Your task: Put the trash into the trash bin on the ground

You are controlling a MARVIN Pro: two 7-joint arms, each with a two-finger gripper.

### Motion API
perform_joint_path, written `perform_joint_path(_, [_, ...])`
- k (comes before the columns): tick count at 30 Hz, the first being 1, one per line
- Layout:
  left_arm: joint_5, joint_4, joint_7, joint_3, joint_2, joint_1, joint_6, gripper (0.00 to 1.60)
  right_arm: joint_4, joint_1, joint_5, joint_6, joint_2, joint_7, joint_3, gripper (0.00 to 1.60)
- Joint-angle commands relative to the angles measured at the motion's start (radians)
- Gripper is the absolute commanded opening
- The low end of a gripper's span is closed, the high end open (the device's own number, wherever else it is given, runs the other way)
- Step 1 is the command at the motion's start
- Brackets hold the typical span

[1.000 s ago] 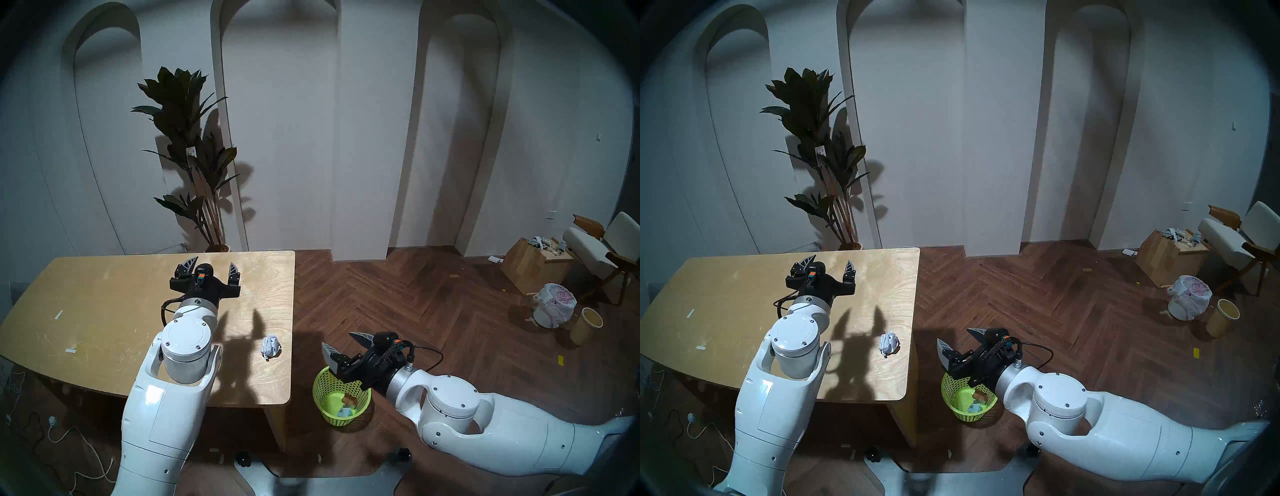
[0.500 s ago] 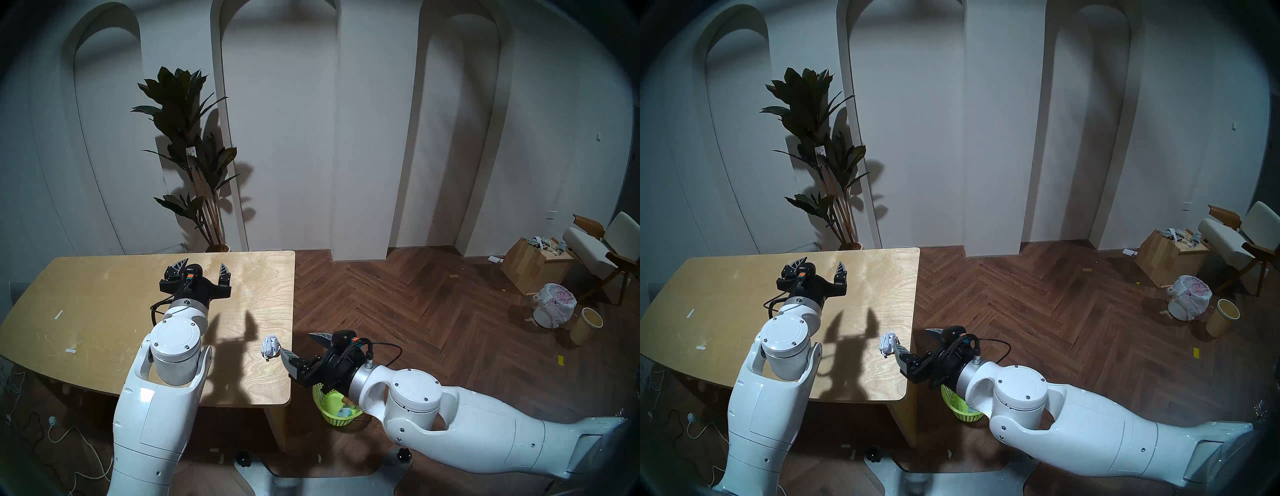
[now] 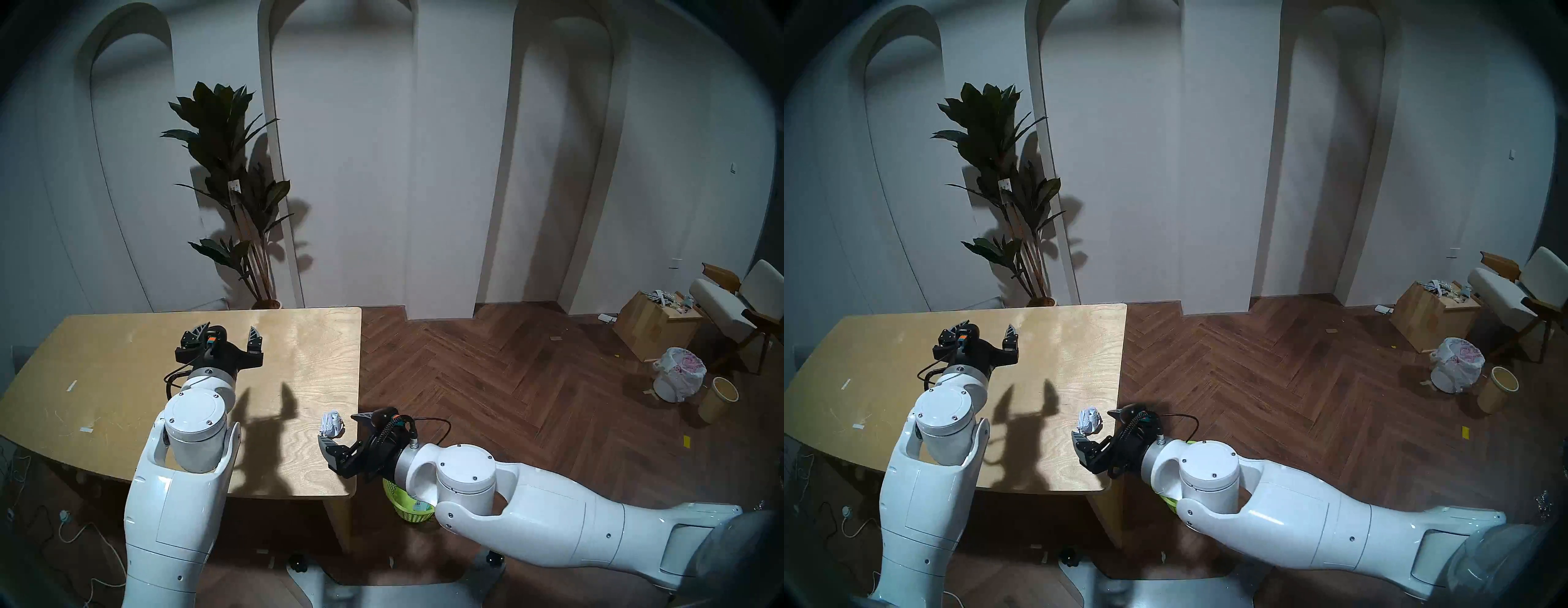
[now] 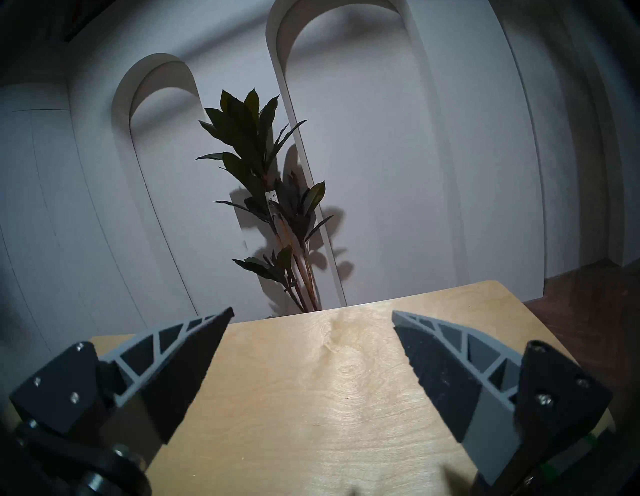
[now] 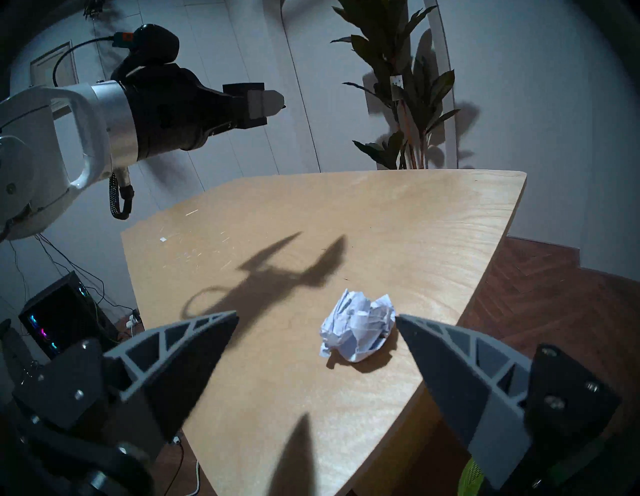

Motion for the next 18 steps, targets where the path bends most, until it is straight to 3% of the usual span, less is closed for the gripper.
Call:
perform_joint_path(1, [-0.005,-0.019,0.002,-0.039,0.016,0.012,0.008,1.6,0.062,0.09,-0.007,-0.008,-0.115,0.008,-0.022,1.6])
perform_joint_path(18, [-0.051,-0.036,-0.001,-0.108,0.021,0.066,0.052,1.6,0.293,0.186,-0.02,-0.031,-0.267,0.018,-0.108,1.6])
